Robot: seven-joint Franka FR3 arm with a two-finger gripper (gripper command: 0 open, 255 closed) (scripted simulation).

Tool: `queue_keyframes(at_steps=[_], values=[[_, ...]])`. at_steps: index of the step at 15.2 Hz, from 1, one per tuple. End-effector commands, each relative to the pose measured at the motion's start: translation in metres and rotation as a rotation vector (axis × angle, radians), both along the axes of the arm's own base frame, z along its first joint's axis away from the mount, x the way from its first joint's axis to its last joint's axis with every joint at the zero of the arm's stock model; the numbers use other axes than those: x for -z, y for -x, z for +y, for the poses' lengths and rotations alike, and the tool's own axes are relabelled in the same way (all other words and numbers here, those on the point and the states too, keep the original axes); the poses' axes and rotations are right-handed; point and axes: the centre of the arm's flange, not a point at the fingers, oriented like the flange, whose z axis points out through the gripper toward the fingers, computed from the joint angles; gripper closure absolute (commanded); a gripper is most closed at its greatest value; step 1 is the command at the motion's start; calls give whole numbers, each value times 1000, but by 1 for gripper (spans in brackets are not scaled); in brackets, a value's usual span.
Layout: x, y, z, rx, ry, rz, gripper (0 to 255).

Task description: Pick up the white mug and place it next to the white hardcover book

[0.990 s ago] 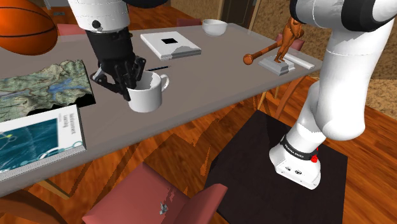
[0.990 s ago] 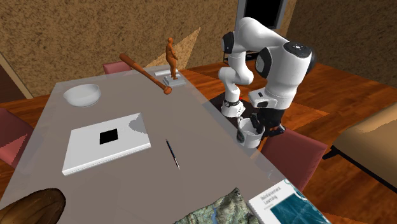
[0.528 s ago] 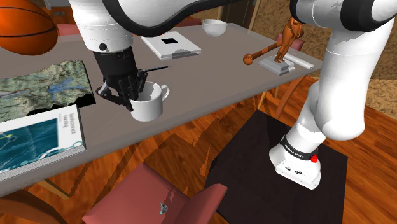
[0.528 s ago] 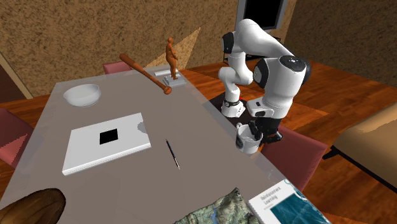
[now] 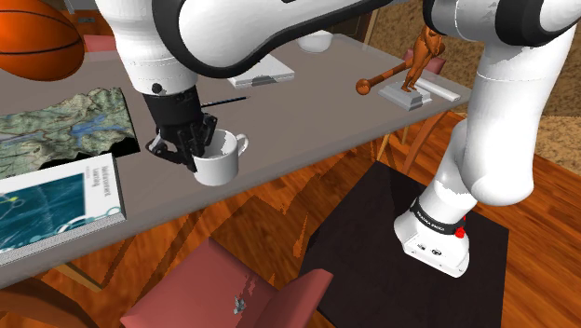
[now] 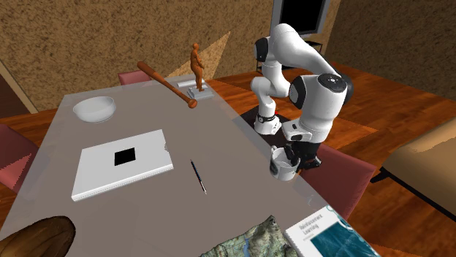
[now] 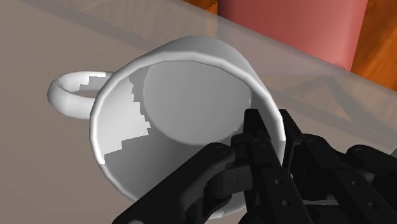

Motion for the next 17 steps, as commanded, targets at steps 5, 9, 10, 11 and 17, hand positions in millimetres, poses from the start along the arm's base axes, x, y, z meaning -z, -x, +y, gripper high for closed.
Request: queue_keyframes(at_steps=[5, 9, 10, 11, 17], values=[[0, 0, 0, 0, 0, 0, 0], [0, 0, 0, 0, 0, 0, 0], [-13, 0, 1, 0, 0, 0, 0], [-26, -1, 1, 0, 0, 0, 0], [-50, -1, 3, 0, 0, 0, 0]])
